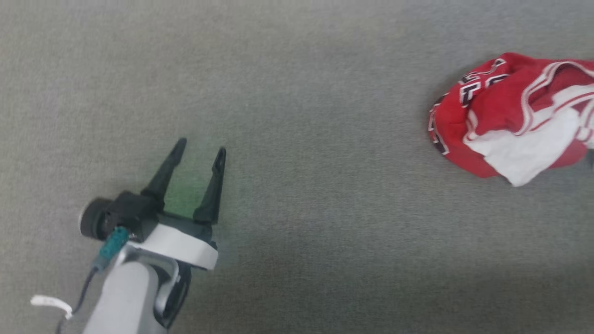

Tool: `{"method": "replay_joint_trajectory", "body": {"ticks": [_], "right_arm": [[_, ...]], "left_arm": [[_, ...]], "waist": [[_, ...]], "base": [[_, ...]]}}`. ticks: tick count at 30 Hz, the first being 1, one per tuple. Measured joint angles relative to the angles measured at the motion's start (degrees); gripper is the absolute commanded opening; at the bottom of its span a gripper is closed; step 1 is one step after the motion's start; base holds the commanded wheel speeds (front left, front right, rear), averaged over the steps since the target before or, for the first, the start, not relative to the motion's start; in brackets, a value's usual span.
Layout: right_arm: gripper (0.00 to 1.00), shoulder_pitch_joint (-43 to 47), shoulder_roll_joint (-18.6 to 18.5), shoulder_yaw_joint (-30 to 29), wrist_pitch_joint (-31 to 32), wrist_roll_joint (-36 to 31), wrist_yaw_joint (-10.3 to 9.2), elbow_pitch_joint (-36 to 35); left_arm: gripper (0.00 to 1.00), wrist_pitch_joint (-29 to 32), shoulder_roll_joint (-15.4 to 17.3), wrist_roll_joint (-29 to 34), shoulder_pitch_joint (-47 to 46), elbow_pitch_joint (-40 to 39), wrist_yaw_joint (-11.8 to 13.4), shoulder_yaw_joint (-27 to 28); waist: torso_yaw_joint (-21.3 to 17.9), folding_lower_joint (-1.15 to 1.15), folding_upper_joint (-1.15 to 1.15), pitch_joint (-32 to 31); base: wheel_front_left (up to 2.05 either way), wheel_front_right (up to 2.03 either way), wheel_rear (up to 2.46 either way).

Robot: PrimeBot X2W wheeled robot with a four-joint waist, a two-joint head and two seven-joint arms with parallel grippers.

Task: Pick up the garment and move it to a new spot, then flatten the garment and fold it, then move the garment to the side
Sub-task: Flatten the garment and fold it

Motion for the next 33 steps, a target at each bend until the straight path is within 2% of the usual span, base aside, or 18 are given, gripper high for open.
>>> {"method": "replay_joint_trajectory", "body": {"ticks": [4, 7, 11, 15, 19, 23, 28, 33], "right_arm": [[1.00, 1.34, 2.12, 0.86, -12.00, -0.87, 0.03, -2.64], [1.00, 3.63, 4.71, 0.76, -20.03, -1.42, 0.00, -4.72], [1.00, 9.09, 9.56, -2.78, -22.60, -2.76, 0.00, -10.21], [1.00, 15.32, 16.53, -7.76, -22.85, -5.27, 0.00, -20.29], [1.00, 20.95, 22.84, -9.51, -22.91, -7.49, 0.00, -28.13], [1.00, 23.68, 26.97, -9.42, -22.91, -8.57, -0.01, -33.18], [1.00, 24.96, 29.97, -8.59, -22.91, -9.42, -0.01, -34.75], [1.00, 25.29, 31.25, -7.73, -22.91, -9.85, -0.01, -34.75]], "left_arm": [[1.00, -0.01, 5.01, -0.20, -3.96, -0.41, 0.00, -4.30], [1.00, 0.27, 8.96, -1.55, -8.36, 0.38, 0.00, -10.63], [1.00, 5.81, 12.15, -6.83, -16.49, 0.56, -0.01, -21.05], [1.00, 13.08, 14.10, -13.83, -25.15, 0.38, -0.01, -30.43], [1.00, 20.73, 13.95, -21.93, -33.82, 2.14, -0.01, -37.73], [1.00, 29.80, 12.59, -29.89, -40.72, 6.95, -0.01, -44.17], [1.00, 41.79, 10.70, -39.30, -45.16, 14.29, -0.01, -51.77], [1.00, 45.57, 10.09, -43.33, -49.65, 20.58, -0.01, -54.82]], "waist": [[-1.90, 0.00, 0.01, -2.13], [-3.54, 0.00, 0.01, -3.99], [-6.01, 0.00, 0.01, -6.43], [-9.45, 0.00, 0.01, -7.84], [-13.21, 0.00, 0.01, -8.46], [-16.98, 0.00, 0.01, -8.65], [-21.54, 0.00, 0.01, -8.36], [-25.50, 0.00, 0.01, -7.46]], "base": [[0.00, 0.00, 0.00], [0.00, 0.00, 0.00], [0.00, 0.00, 0.00], [0.00, 0.00, 0.00], [0.00, 0.00, 0.00], [0.00, 0.00, 0.00], [0.00, 0.00, 0.00], [0.00, 0.00, 0.00]]}}
